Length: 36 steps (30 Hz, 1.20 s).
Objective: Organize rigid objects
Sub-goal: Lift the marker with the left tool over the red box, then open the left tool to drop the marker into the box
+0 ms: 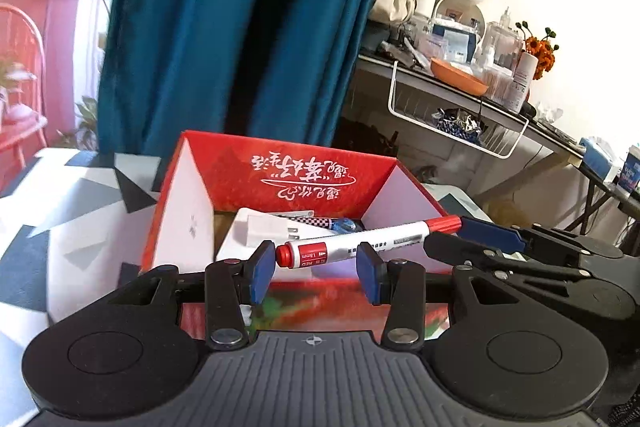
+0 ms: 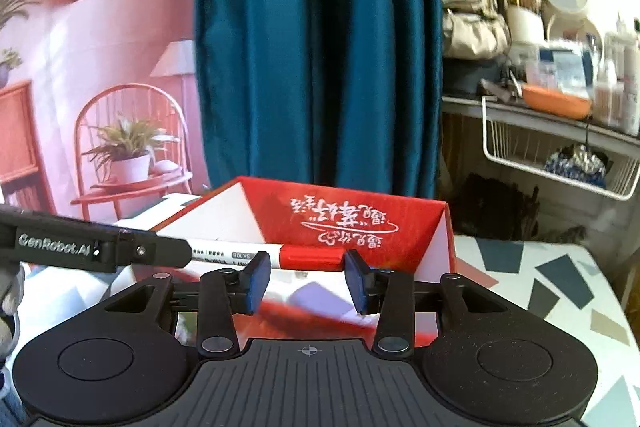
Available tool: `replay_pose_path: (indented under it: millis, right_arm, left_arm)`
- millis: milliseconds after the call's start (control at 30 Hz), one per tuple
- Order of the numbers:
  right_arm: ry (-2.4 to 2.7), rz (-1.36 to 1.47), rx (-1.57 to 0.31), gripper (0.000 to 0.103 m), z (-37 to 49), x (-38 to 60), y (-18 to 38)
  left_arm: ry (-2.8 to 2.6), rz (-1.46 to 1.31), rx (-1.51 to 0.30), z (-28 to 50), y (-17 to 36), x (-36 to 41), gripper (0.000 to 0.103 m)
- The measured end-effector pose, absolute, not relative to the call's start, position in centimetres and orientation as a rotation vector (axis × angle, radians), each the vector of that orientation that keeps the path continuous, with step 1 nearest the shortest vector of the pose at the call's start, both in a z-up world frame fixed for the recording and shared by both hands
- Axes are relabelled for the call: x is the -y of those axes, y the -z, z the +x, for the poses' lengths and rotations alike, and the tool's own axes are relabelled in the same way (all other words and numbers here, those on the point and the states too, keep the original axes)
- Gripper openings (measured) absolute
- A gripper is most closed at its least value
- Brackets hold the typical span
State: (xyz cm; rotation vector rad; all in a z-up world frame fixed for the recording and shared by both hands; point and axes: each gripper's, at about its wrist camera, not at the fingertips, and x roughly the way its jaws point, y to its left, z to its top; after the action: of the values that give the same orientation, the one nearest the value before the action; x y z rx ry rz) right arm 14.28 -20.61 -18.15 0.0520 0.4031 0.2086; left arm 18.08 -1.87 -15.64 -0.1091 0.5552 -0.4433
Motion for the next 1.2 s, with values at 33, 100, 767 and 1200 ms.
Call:
replay_pose_path:
  millis: [33, 100, 767, 1200]
  right_arm:
    - [-0.208, 0.063, -0.418, 0.039, 15.2, 20.9, 18.1]
    - [-0.213, 0.077, -0.449, 0.039, 17.2, 21.5, 18.4]
    - [-0.195, 0.096, -0.731, 0.043, 26.8, 20.8, 23.0]
    - [-0.185, 0.060, -0.717, 0.063, 25.7, 20.7, 21.9]
  left_arm:
    - [0.447, -0.120, -0.574, 19.1, 15.7, 2.0, 0.047]
    - [0.446, -0.139, -0.605, 20.9, 16.3, 2.1, 0.047]
    - [0.362, -0.077, -0.773, 29.0, 20.7, 3.5, 0.048]
    - [0.336, -0.035, -0.698, 27.5, 19.1, 3.3, 0.079]
